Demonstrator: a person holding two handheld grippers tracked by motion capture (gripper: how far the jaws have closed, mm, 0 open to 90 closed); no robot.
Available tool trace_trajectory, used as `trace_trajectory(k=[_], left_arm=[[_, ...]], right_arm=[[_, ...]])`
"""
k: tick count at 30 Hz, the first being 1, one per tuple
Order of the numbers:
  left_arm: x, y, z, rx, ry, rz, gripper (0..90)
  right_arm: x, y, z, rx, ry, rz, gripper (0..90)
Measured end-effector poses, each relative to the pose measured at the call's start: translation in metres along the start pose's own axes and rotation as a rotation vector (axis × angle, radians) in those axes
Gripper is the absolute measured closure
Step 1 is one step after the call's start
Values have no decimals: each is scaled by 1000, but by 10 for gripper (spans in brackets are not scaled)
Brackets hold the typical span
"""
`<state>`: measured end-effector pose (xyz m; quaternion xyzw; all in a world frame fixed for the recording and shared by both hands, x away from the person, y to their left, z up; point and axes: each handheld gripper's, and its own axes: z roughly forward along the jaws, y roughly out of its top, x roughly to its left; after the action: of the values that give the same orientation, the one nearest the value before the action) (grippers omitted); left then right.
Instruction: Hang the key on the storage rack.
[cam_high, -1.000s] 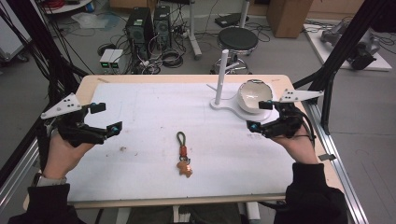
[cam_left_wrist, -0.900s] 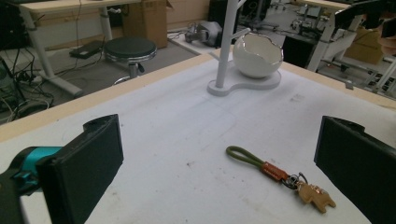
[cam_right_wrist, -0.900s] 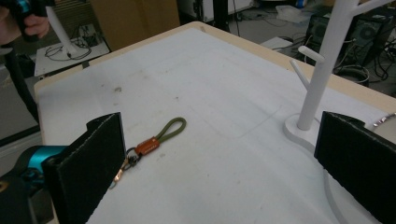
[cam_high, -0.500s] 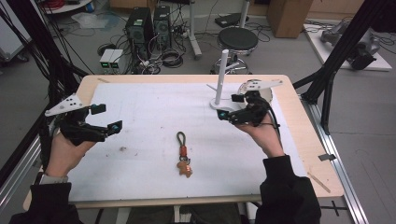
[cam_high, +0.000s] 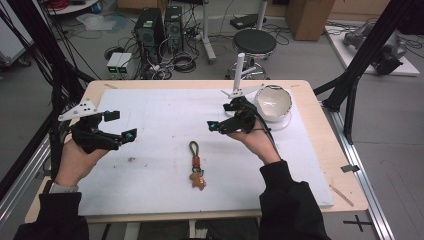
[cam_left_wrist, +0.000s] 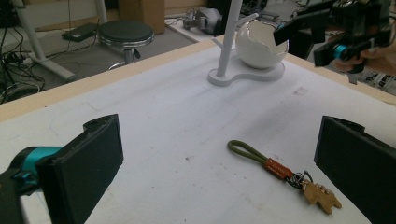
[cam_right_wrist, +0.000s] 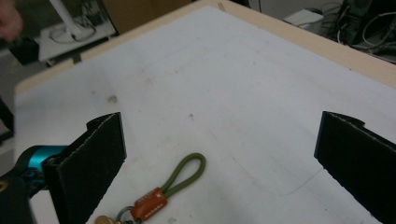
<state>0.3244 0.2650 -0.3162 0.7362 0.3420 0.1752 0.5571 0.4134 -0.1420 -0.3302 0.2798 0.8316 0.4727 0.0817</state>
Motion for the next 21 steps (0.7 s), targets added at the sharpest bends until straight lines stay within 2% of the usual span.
trace_trajectory(k=[2,3,4,7,8,12,16,17,21], left_arm=[[0,0,0,6,-2,5,17],[0,-1,0,7,0,4,17],[0,-1,0,7,0,3,17],[0,-2,1,9,-2,-1,17],[0,-2,1,14,-1,1,17],[0,-3,2,18,-4,4,17],[-1,-3,2,18,-7,-1,17],[-1,-3,2,19,-7,-2,17],[-1,-5,2,22,-8,0,17]], right_arm=[[2,-1,4,9,3,1,15],[3,-4,12,10,-6,-23,15],[3,-4,12,10,-6,-23,15],[4,-10,31,19,-29,-18,15],[4,-10,31,19,-29,-18,15],[4,-17,52,60,-32,-16,15],[-2,-26,76,108,-24,23,15],[-5,-31,87,134,-28,29,15],[-6,-37,100,170,-41,35,15]])
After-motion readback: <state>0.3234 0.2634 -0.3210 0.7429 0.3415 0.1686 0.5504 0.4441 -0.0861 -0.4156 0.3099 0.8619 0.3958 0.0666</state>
